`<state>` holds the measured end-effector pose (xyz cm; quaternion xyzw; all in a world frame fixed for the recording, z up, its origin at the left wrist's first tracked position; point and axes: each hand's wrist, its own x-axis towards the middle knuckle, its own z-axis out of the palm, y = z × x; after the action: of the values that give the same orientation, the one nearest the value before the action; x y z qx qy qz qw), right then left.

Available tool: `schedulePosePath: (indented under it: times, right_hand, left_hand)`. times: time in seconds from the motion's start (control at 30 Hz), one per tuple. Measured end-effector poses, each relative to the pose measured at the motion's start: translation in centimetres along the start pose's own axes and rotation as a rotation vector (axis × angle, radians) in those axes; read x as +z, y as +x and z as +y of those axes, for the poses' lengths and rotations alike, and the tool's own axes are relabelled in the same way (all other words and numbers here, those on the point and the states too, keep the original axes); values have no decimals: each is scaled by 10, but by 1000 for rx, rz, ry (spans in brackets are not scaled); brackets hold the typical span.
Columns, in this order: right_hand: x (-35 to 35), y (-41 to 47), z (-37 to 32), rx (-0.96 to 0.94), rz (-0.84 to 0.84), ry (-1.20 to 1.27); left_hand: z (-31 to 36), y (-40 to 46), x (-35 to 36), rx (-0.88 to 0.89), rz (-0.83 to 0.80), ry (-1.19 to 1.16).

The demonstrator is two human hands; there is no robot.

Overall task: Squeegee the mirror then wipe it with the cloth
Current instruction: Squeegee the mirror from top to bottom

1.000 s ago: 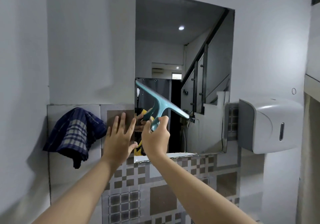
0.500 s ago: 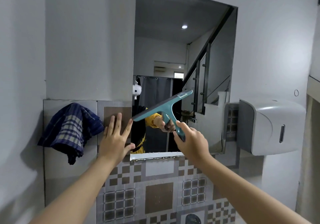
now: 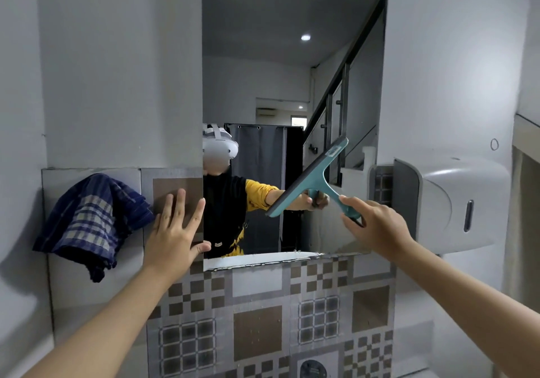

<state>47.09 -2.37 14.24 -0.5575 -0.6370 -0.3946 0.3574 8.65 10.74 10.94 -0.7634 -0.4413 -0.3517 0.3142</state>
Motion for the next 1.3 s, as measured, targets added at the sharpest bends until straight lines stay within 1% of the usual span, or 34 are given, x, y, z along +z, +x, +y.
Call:
schedulePosePath:
  times: [0.17,0.3,0.4,0.57,0.9,1.07,1.3]
  right_hand:
    - [-6,-18,31,63,-22,38]
    - [-3,-31,35,140,-44,89]
    - [1,-43,23,218,-29,143]
    - [4,-61,3,408,-29,249]
    - [14,-88,-46,840,-47,519]
    - [18,-89,-74,982,17,613]
    - [23,-86,-104,1129,103,771]
  left_hand:
    - [2,0,1,-4,-13,-2]
    - [3,1,1,-4,-26,-4]
    - [3,0,0,-2,-26,-7]
    - [4,0,0,-5,-33,-14]
    - [4,1,2,-3,-37,-30]
    - [4,0,1,-1,-40,-40]
    - [4,-1,1,-5,-35,-72]
